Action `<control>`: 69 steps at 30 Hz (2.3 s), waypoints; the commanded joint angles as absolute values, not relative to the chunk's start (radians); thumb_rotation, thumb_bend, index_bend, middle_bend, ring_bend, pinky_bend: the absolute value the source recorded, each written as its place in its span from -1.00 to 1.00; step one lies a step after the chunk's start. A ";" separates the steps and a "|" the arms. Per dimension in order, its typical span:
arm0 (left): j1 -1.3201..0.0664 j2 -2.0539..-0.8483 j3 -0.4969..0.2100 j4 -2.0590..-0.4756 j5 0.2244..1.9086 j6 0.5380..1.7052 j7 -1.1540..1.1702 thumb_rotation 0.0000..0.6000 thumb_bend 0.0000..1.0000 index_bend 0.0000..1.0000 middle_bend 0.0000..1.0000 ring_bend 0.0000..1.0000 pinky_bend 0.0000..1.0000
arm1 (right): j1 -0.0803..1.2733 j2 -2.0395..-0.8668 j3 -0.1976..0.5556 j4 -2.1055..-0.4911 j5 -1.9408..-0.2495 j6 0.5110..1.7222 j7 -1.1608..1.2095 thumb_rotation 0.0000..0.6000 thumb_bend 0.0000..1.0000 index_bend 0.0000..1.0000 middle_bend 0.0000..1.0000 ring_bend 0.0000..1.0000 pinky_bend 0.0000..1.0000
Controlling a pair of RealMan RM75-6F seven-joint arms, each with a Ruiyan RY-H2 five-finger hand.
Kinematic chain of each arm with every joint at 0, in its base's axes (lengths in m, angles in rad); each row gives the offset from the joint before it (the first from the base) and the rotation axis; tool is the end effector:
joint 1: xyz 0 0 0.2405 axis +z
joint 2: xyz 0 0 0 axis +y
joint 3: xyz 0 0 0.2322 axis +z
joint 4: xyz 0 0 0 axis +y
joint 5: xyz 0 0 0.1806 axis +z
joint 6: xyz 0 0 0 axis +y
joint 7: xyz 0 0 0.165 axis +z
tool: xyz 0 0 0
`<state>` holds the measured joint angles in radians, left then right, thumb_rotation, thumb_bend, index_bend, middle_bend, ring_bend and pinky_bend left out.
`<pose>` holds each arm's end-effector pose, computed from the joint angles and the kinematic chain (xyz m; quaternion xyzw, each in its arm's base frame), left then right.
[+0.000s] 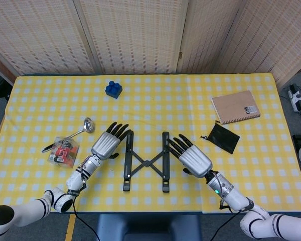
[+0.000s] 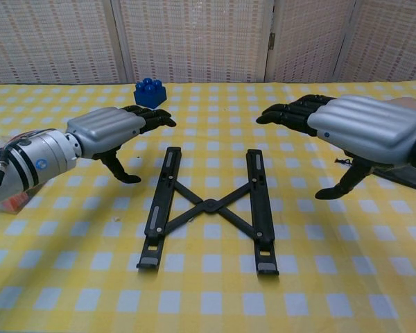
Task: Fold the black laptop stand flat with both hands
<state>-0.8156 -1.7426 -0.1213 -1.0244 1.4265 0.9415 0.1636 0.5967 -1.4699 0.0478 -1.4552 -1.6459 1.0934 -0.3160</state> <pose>-0.1253 0.3644 -0.0333 -0.8023 -0.2442 -0.3628 0.4063 -0.1383 -0.2852 0.0183 0.8217 -0.1873 0.3818 0.3795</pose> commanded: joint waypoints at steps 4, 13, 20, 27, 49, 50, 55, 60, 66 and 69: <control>-0.863 -1.791 -0.133 -0.948 1.436 0.908 0.122 1.00 -0.61 -0.86 -0.91 -1.00 -1.00 | 0.627 -1.605 0.055 -1.282 -1.706 1.144 -0.373 1.00 -0.68 -0.41 -0.24 -0.29 -0.30; -0.884 -1.818 -0.127 -0.892 1.441 0.891 0.097 1.00 -0.61 -0.87 -0.91 -1.00 -1.00 | 0.653 -1.720 0.024 -1.117 -1.754 1.169 -0.338 1.00 -0.68 -0.19 0.01 -0.02 -0.08; -0.881 -1.821 -0.117 -0.882 1.443 0.890 0.067 1.00 -0.62 -0.87 -0.91 -1.00 -1.00 | 0.651 -1.765 -0.008 -1.029 -1.778 1.199 -0.290 1.00 -0.68 -0.19 0.07 0.08 -0.02; -0.882 -1.827 -0.114 -0.874 1.439 0.883 0.049 1.00 -0.61 -0.87 -0.91 -1.00 -1.00 | 0.653 -1.817 -0.025 -0.937 -1.790 1.218 -0.261 1.00 -0.68 -0.19 0.09 0.11 0.01; -0.880 -1.828 -0.099 -0.887 1.448 0.887 0.017 1.00 -0.61 -0.87 -0.91 -1.00 -1.00 | 0.685 -1.920 -0.039 -0.831 -1.804 1.245 -0.233 1.00 -0.68 -0.19 0.09 0.13 0.02; -0.879 -1.828 -0.099 -0.890 1.447 0.886 0.012 1.00 -0.62 -0.87 -0.91 -1.00 -1.00 | 0.687 -1.923 -0.039 -0.830 -1.804 1.246 -0.233 1.00 -0.68 -0.19 0.10 0.13 0.02; -0.880 -1.827 -0.099 -0.898 1.447 0.883 0.004 1.00 -0.62 -0.87 -0.91 -1.00 -1.00 | 0.695 -1.936 -0.038 -0.829 -1.805 1.250 -0.239 1.00 -0.69 -0.18 0.10 0.14 0.02; -0.879 -1.818 -0.099 -0.933 1.446 0.878 -0.024 1.00 -0.61 -0.88 -0.91 -1.00 -1.00 | 0.701 -1.956 -0.037 -0.828 -1.804 1.248 -0.249 1.00 -0.68 -0.18 0.11 0.14 0.03; -0.882 -1.804 -0.094 -0.982 1.459 0.886 -0.016 1.00 -0.62 -0.88 -0.91 -1.00 -1.00 | 0.712 -1.983 -0.033 -0.828 -1.801 1.242 -0.261 1.00 -0.68 -0.18 0.11 0.14 0.03; -0.884 -1.796 -0.093 -1.002 1.462 0.888 -0.006 1.00 -0.61 -0.88 -0.91 -1.00 -1.00 | 0.718 -1.996 -0.031 -0.832 -1.800 1.237 -0.267 1.00 -0.68 -0.18 0.11 0.14 0.03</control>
<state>-0.8830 -1.7992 -0.0936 -0.9974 1.4604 0.8862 -0.0102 0.7159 -1.9934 -0.0314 -0.8300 -1.8004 1.2384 -0.2648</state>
